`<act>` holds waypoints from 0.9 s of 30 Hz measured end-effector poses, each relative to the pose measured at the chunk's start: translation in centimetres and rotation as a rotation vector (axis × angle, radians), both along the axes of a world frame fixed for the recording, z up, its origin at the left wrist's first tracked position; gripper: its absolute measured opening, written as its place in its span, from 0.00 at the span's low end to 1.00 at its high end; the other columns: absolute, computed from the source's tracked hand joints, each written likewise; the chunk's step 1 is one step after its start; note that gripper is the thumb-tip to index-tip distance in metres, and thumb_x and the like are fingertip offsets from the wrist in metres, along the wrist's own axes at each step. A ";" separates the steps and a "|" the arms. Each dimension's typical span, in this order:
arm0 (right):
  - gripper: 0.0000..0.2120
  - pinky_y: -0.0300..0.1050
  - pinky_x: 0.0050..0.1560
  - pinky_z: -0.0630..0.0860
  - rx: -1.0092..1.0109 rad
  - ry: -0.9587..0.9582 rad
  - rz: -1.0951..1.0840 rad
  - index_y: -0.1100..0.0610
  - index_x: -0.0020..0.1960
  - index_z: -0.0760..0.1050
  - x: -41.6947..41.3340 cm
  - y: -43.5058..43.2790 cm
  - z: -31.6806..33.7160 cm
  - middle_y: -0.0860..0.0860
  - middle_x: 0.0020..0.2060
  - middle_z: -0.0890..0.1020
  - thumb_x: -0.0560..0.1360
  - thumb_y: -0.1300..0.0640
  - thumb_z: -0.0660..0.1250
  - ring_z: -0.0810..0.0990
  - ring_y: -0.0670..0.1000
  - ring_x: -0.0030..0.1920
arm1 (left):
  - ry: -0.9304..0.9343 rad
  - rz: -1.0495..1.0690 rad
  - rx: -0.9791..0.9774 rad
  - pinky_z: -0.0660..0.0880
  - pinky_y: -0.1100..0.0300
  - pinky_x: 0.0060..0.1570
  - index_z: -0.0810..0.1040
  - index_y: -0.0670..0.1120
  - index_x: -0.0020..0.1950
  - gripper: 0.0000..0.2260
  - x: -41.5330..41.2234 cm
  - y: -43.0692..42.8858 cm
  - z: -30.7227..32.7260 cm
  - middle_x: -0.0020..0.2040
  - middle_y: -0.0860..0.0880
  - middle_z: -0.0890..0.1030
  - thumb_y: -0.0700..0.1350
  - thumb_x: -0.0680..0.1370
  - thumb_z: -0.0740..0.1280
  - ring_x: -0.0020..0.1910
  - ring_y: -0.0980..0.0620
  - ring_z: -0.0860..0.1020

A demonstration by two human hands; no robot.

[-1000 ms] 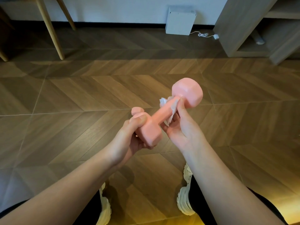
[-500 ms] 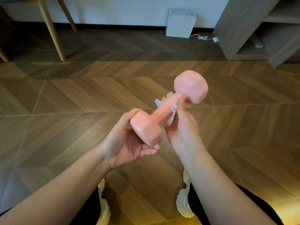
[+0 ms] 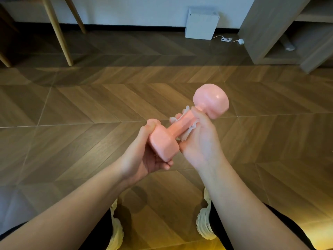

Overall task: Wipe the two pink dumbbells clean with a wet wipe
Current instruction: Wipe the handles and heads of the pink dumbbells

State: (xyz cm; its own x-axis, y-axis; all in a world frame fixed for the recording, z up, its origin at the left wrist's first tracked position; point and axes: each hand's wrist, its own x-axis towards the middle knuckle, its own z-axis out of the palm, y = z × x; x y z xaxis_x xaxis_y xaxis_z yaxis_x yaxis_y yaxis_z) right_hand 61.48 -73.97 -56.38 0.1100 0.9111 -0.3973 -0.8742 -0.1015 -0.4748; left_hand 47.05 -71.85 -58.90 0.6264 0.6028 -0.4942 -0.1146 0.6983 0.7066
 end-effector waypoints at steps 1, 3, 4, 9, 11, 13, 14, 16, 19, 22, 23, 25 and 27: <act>0.06 0.40 0.35 0.77 -0.004 0.042 -0.026 0.57 0.36 0.73 0.4 0.2 0.1 0.52 0.33 0.73 0.70 0.57 0.68 0.79 0.52 0.31 | 0.041 0.028 0.070 0.76 0.54 0.31 0.72 0.37 0.67 0.31 0.1 0.0 -0.1 0.45 0.34 0.78 0.62 0.77 0.58 0.34 0.43 0.76; 0.05 0.43 0.37 0.78 -0.048 0.088 -0.085 0.57 0.40 0.72 1.4 0.4 0.0 0.52 0.36 0.73 0.74 0.58 0.67 0.79 0.52 0.36 | 0.180 0.042 0.320 0.75 0.51 0.35 0.69 0.34 0.65 0.34 0.1 0.2 -0.3 0.51 0.29 0.75 0.61 0.72 0.61 0.39 0.42 0.75; 0.05 0.45 0.42 0.77 -0.078 0.104 -0.105 0.56 0.43 0.71 1.9 0.5 0.0 0.52 0.38 0.73 0.75 0.57 0.66 0.78 0.51 0.39 | 0.241 0.022 0.464 0.75 0.50 0.38 0.68 0.33 0.62 0.34 0.0 0.2 -0.5 0.53 0.29 0.75 0.61 0.71 0.62 0.41 0.44 0.76; 0.06 0.52 0.52 0.73 -0.163 0.140 -0.147 0.58 0.49 0.72 2.9 0.5 0.2 0.55 0.42 0.76 0.75 0.57 0.66 0.77 0.53 0.40 | 0.514 -0.061 1.138 0.71 0.73 0.49 0.59 0.58 0.63 0.27 -1.1 -0.5 -0.9 0.58 0.59 0.70 0.61 0.72 0.69 0.55 0.64 0.75; 0.07 0.53 0.51 0.74 -0.161 0.159 -0.170 0.57 0.50 0.72 3.0 0.5 0.5 0.55 0.42 0.76 0.74 0.57 0.67 0.77 0.53 0.41 | 0.575 -0.030 1.532 0.70 0.67 0.56 0.60 0.50 0.68 0.32 -1.2 0.0 -1.2 0.63 0.52 0.69 0.56 0.72 0.73 0.59 0.58 0.73; 0.08 0.55 0.53 0.75 -0.147 0.170 -0.195 0.56 0.50 0.73 3.3 0.5 0.7 0.55 0.43 0.76 0.72 0.58 0.69 0.77 0.53 0.42 | 0.596 -0.010 1.705 0.70 0.58 0.61 0.61 0.44 0.71 0.36 -1.2 0.3 -1.3 0.66 0.43 0.69 0.51 0.71 0.77 0.64 0.48 0.72; 0.09 0.56 0.53 0.75 -0.148 0.169 -0.203 0.56 0.50 0.73 3.4 0.4 0.7 0.55 0.43 0.76 0.72 0.58 0.70 0.77 0.53 0.41 | 0.582 0.000 1.634 0.70 0.60 0.63 0.59 0.45 0.73 0.39 -1.0 0.4 -1.3 0.67 0.43 0.69 0.49 0.70 0.78 0.65 0.49 0.71; 0.09 0.56 0.55 0.74 -0.162 0.144 -0.230 0.55 0.49 0.73 3.6 0.5 0.8 0.54 0.42 0.76 0.72 0.59 0.70 0.77 0.53 0.39 | 0.445 0.007 1.197 0.73 0.67 0.57 0.55 0.53 0.75 0.44 -0.4 0.1 -0.9 0.67 0.47 0.70 0.48 0.68 0.80 0.61 0.57 0.75; 0.07 0.52 0.55 0.71 -0.208 0.127 -0.275 0.54 0.46 0.71 3.9 0.7 0.6 0.52 0.39 0.75 0.72 0.60 0.69 0.76 0.51 0.38 | 0.067 0.003 0.418 0.78 0.59 0.38 0.60 0.57 0.72 0.40 0.2 -0.2 -0.5 0.59 0.40 0.75 0.51 0.67 0.78 0.43 0.49 0.82; 0.07 0.53 0.56 0.70 -0.216 0.132 -0.275 0.53 0.45 0.71 3.9 0.7 0.4 0.51 0.33 0.76 0.72 0.61 0.68 0.76 0.50 0.35 | 0.000 0.049 0.209 0.77 0.57 0.36 0.63 0.53 0.72 0.38 0.6 0.4 -0.7 0.55 0.41 0.79 0.62 0.66 0.73 0.40 0.45 0.81; 0.09 0.53 0.56 0.70 -0.205 0.142 -0.265 0.53 0.46 0.70 3.8 0.7 0.3 0.51 0.33 0.76 0.71 0.61 0.69 0.77 0.50 0.35 | 0.038 0.051 0.293 0.78 0.56 0.38 0.64 0.52 0.72 0.37 0.5 0.5 -0.6 0.55 0.43 0.80 0.61 0.67 0.72 0.42 0.46 0.81; 0.14 0.51 0.55 0.71 -0.187 0.175 -0.236 0.54 0.47 0.69 3.5 0.7 0.3 0.51 0.33 0.76 0.65 0.62 0.70 0.77 0.50 0.36 | 0.144 0.043 0.690 0.80 0.54 0.47 0.65 0.56 0.69 0.32 0.3 0.4 -0.5 0.61 0.47 0.76 0.55 0.69 0.74 0.52 0.49 0.81; 0.16 0.48 0.53 0.73 -0.156 0.208 -0.210 0.55 0.46 0.68 3.0 0.7 0.3 0.52 0.32 0.75 0.62 0.62 0.71 0.76 0.50 0.38 | 0.274 -0.036 1.193 0.77 0.51 0.59 0.64 0.57 0.69 0.33 -0.3 0.5 -0.8 0.66 0.48 0.71 0.45 0.69 0.77 0.66 0.47 0.74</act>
State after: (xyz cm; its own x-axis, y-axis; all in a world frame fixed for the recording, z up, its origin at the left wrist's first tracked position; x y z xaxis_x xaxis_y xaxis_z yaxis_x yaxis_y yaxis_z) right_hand 64.43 -73.25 -56.10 0.1908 0.8036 -0.5638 -0.9604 0.0341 -0.2765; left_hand 46.76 -71.31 -59.74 0.6145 0.7520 0.2384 0.1442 -0.4042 0.9032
